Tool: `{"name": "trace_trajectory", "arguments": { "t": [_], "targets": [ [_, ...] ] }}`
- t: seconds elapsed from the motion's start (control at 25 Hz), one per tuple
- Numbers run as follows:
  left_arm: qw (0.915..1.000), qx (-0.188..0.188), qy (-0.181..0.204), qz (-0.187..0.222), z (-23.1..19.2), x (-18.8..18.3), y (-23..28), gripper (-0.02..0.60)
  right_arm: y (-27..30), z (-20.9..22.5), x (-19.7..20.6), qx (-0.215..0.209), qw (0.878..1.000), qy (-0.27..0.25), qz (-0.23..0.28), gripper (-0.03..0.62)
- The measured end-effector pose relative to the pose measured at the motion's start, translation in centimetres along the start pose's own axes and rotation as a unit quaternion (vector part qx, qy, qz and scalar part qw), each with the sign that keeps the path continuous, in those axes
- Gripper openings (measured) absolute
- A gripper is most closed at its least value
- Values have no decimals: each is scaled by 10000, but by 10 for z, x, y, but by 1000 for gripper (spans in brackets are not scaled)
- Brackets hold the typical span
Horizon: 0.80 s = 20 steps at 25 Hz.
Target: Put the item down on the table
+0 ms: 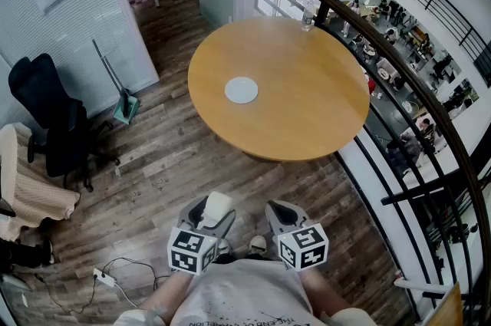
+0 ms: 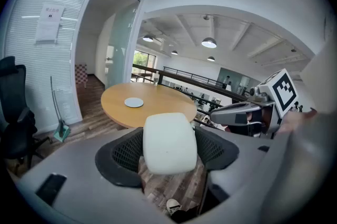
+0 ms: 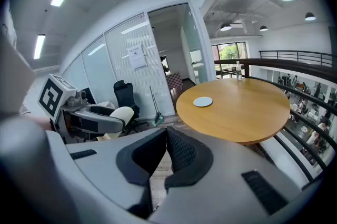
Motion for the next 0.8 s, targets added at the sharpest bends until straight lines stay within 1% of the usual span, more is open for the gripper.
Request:
{"name": "trace_trajectory", "arguments": {
  "t": [0.4, 0.64, 0.8],
  "targets": [
    [9999, 24, -93, -74, -6, 5, -5, 318, 4, -12, -1, -41, 10000, -7, -22, 25],
    [9999, 125, -66, -12, -10, 2, -9, 318, 4, -11, -2, 128, 9996, 225, 85, 25],
    [9998, 177, -2, 10, -13, 2, -14, 318, 3, -14, -2, 242, 9995, 216, 48, 25]
  ]
}}
Point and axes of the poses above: the fingertips, and each gripper's own axes: y forward along the fingers, z to its right, x out of its underside, the point moved 2 cm from there along -y, backward along the fingers, and after that the axes turned 1 degree about z, right-handed, at the moved point
